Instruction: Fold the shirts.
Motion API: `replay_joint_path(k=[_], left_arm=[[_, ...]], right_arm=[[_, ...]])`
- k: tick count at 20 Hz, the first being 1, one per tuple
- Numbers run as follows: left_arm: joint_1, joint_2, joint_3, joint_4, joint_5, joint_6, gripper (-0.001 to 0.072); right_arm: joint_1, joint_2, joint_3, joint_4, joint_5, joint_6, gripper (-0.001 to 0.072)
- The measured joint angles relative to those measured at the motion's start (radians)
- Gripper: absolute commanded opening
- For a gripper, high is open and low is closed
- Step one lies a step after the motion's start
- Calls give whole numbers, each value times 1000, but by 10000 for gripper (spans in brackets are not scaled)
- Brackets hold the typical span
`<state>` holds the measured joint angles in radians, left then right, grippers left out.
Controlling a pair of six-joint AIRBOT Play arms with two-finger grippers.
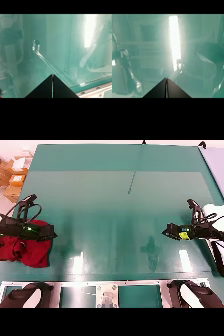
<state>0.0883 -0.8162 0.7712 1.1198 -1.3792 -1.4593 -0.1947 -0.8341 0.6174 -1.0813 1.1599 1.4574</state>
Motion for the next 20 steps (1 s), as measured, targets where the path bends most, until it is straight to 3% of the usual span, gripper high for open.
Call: replay_joint_path(k=[14,20], left_arm=[[0,0,0,0,2,0,22],[0,0,0,-15,93,-6,22]], right_arm=[[0,0,0,0,0,0,16],[0,0,0,0,0,0,16]])
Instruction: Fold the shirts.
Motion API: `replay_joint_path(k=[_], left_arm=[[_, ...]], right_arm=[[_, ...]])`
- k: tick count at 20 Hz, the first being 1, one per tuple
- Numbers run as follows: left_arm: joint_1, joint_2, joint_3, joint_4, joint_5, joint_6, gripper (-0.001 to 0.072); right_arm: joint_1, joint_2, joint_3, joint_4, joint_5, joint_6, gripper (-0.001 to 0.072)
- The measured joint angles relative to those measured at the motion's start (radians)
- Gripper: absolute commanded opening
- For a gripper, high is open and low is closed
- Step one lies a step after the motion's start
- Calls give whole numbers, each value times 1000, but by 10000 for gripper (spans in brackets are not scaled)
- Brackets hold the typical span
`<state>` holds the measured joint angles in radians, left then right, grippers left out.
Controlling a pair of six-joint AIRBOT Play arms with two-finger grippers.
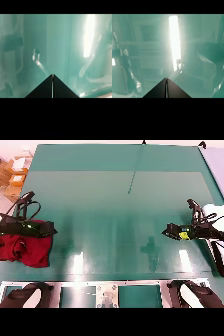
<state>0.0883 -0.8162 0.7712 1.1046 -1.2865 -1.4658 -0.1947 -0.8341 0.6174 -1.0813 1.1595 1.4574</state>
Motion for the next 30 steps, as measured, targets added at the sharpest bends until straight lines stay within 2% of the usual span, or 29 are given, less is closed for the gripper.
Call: replay_joint_path(k=[2,3,4,5,10,14,16,17,18,20,26,30], left_arm=[[0,0,0,-2,48,0,51],[0,0,0,13,82,7,513],[0,0,0,46,116,13,696],[0,0,0,100,154,16,720],[9,-17,-1,454,307,16,720],[71,-92,-40,604,290,26,720],[89,-133,-87,632,257,69,720],[94,-148,-110,640,245,95,712],[99,-159,-131,649,238,119,626],[105,-178,-162,657,223,156,26],[104,-195,-140,656,162,197,19],[15,-183,93,528,89,174,20]], right_arm=[[0,0,0,0,0,0,16],[0,0,0,0,0,0,16],[0,0,0,0,0,0,16],[0,0,0,0,0,0,16],[0,0,0,0,0,0,16],[0,0,0,0,0,0,16],[0,0,0,0,0,0,16],[0,0,0,0,0,0,16],[0,0,0,0,0,0,16],[0,0,0,0,-1,0,17],[0,0,0,0,-1,0,17],[0,0,0,5,-1,0,17]])
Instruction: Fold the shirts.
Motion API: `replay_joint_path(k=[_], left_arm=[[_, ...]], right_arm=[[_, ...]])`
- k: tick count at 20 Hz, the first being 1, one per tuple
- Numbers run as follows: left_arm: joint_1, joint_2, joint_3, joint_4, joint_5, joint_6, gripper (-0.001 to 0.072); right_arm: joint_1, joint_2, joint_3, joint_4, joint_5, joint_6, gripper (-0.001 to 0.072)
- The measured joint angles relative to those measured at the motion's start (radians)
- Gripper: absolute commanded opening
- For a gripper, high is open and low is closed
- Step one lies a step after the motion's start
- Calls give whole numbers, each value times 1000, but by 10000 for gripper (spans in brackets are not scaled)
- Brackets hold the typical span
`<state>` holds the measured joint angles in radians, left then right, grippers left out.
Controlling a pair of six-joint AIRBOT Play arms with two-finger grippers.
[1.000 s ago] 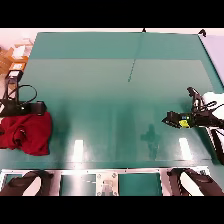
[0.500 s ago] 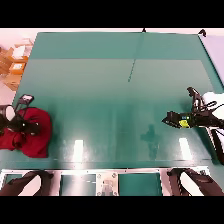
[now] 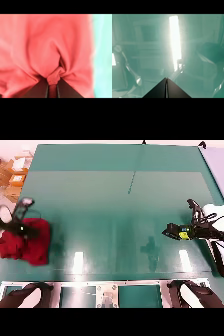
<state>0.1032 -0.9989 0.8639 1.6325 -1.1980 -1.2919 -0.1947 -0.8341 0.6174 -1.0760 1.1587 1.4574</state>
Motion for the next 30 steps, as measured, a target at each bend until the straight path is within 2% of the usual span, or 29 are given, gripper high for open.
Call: replay_joint_path(k=[4,9,10,11,12,13,16,17,18,23,27,30], left_arm=[[-230,7,286,-186,-37,-37,19],[-543,-57,418,-324,34,-118,25],[-594,-93,428,-352,55,-126,284],[-634,-130,435,-379,77,-131,653],[-666,-174,440,-410,101,-136,707],[-687,-214,443,-439,115,-142,706],[-694,-289,460,-506,122,-148,706],[-671,-304,472,-509,108,-151,706],[-639,-311,486,-511,93,-152,706],[-397,-340,488,-511,10,-156,706],[-280,-407,436,-524,75,-135,706],[-252,-519,422,-658,172,-65,706]], right_arm=[[0,0,0,5,0,0,17],[0,0,0,60,0,0,21],[0,0,1,78,0,0,79],[0,0,1,98,0,0,223],[0,0,2,116,0,0,325],[0,0,2,134,1,0,361],[0,0,2,164,21,0,366],[0,0,2,167,27,0,423],[0,0,-1,172,32,0,451],[40,0,-102,216,41,5,452],[180,0,-267,342,-85,5,451],[318,-2,-340,443,-238,3,451]])
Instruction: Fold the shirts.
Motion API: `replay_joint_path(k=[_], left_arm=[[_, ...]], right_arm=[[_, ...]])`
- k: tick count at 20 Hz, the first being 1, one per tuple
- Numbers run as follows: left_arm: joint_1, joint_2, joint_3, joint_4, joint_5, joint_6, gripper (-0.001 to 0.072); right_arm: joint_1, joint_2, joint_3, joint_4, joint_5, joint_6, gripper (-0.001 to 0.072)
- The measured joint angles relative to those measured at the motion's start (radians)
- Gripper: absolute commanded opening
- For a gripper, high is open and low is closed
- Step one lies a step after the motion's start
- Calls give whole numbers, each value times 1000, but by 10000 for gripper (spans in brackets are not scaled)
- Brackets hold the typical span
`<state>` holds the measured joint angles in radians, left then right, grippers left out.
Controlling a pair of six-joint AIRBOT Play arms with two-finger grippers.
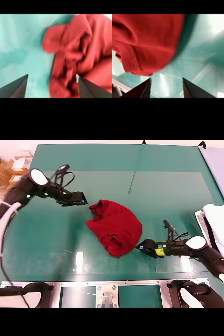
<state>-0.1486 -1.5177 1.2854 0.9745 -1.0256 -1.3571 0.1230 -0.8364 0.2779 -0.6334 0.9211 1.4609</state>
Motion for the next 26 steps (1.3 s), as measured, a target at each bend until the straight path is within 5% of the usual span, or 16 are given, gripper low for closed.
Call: replay_joint_path(k=[9,10,12,14,16,17,19,22,26], left_arm=[[18,-259,-8,-409,170,224,703],[19,-269,-7,-434,170,234,628],[18,-290,-8,-468,179,261,219],[18,-299,-8,-536,177,315,23],[18,-307,-8,-599,167,378,21],[18,-307,-8,-627,159,401,21],[18,-308,-5,-663,135,433,20],[21,-301,33,-670,68,457,19],[46,-185,129,-497,-25,439,19]], right_arm=[[163,-64,-40,142,-254,-3,418],[167,-85,-38,153,-266,-5,418],[170,-123,-26,175,-283,-6,417],[172,-158,-5,186,-299,-6,398],[174,-198,26,185,-317,-13,250],[174,-216,42,180,-327,-19,249],[174,-253,76,181,-337,-31,14],[155,-294,129,180,-327,-86,14],[-14,-303,249,105,-150,-157,14]])
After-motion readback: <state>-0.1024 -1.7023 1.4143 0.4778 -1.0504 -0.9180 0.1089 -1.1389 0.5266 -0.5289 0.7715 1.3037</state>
